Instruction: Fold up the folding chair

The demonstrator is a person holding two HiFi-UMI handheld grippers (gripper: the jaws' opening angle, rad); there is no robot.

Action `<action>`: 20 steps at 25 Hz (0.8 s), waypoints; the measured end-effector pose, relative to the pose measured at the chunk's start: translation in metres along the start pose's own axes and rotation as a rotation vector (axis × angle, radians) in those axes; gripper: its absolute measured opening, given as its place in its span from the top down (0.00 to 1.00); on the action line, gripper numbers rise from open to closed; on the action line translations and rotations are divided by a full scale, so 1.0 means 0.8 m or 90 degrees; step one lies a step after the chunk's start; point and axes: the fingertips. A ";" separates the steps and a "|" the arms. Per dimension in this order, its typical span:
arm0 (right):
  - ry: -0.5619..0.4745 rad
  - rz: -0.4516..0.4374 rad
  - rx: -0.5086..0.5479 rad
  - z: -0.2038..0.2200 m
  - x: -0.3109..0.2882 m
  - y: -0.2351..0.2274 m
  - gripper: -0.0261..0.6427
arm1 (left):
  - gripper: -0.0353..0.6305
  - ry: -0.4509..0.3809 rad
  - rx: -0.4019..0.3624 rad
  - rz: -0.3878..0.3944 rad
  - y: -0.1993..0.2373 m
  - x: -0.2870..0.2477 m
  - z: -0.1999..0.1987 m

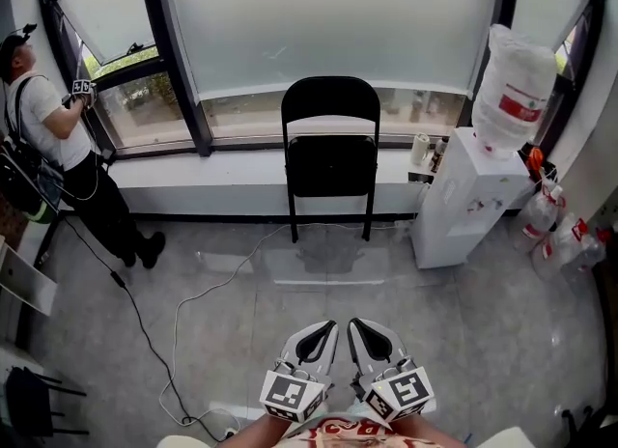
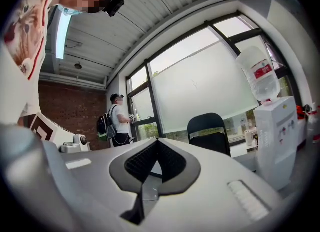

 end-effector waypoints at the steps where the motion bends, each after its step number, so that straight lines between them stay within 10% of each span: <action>1: -0.003 -0.003 0.004 -0.005 0.001 0.001 0.93 | 0.95 -0.007 -0.009 -0.002 -0.002 0.001 -0.005; 20: -0.020 -0.030 0.050 -0.041 0.040 -0.006 0.93 | 0.95 -0.036 -0.019 -0.010 -0.051 -0.005 -0.023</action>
Point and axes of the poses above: the fingertips, and each gripper's own axes: x backward along the fingers, y to its left, z out of its underside, and after that the axes turned 6 degrees about x, right-handed
